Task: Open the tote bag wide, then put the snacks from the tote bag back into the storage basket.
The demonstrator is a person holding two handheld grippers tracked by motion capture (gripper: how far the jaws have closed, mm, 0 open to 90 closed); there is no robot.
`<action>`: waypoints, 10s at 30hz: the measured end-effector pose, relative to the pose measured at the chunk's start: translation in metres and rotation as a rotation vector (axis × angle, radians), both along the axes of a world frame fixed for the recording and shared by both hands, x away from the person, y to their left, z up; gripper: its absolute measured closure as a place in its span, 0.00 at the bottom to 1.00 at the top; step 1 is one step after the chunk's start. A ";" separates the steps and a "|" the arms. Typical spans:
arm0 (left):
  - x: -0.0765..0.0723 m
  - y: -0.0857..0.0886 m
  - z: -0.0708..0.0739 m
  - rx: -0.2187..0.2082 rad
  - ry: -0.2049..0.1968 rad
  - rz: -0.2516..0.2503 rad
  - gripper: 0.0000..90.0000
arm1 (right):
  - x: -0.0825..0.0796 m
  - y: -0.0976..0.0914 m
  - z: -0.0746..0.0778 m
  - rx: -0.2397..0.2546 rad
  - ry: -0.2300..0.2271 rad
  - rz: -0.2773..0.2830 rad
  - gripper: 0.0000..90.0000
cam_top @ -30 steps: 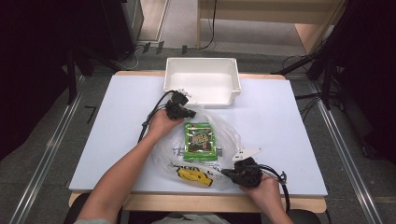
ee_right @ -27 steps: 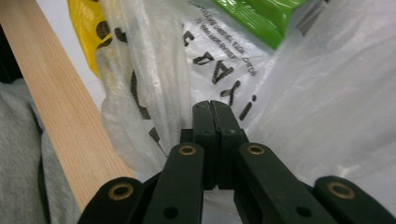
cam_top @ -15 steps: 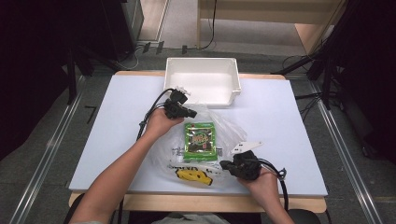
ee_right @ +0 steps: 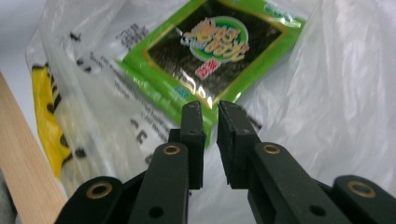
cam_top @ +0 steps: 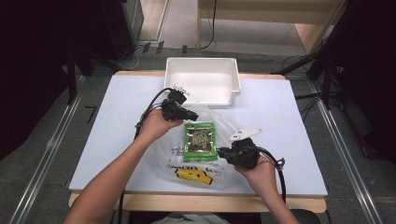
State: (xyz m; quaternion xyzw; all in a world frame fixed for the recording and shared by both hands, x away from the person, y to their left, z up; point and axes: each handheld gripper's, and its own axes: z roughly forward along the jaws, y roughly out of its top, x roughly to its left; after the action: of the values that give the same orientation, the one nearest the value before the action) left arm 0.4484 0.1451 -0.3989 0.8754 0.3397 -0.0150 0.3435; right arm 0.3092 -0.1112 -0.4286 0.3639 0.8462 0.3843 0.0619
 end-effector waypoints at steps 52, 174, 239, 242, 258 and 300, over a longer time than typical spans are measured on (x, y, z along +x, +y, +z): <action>-0.068 0.034 -0.019 -0.106 0.063 0.039 0.83 | 0.090 0.011 -0.022 -0.050 0.018 -0.143 0.93; -0.069 0.040 -0.056 -0.096 0.139 0.099 1.00 | 0.062 0.053 0.017 0.002 0.032 -0.119 0.57; -0.074 0.043 -0.045 -0.200 0.128 0.042 0.76 | 0.067 0.045 0.018 0.183 0.122 -0.059 0.82; -0.074 0.044 -0.045 -0.198 0.126 0.042 0.75 | 0.067 0.044 0.020 0.182 0.110 -0.067 0.82; -0.074 0.046 -0.044 -0.165 0.099 0.054 0.66 | 0.068 0.028 0.029 0.176 0.043 -0.093 0.82; -0.071 0.049 -0.041 -0.156 0.088 0.063 0.51 | 0.091 0.017 0.056 0.158 -0.010 -0.118 0.82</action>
State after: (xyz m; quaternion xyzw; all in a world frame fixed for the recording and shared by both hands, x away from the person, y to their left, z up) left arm 0.3771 0.1942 -0.4399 0.8335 0.3795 -0.0692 0.3954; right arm 0.3997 -0.0940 -0.3723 0.4151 0.7901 0.4471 0.0598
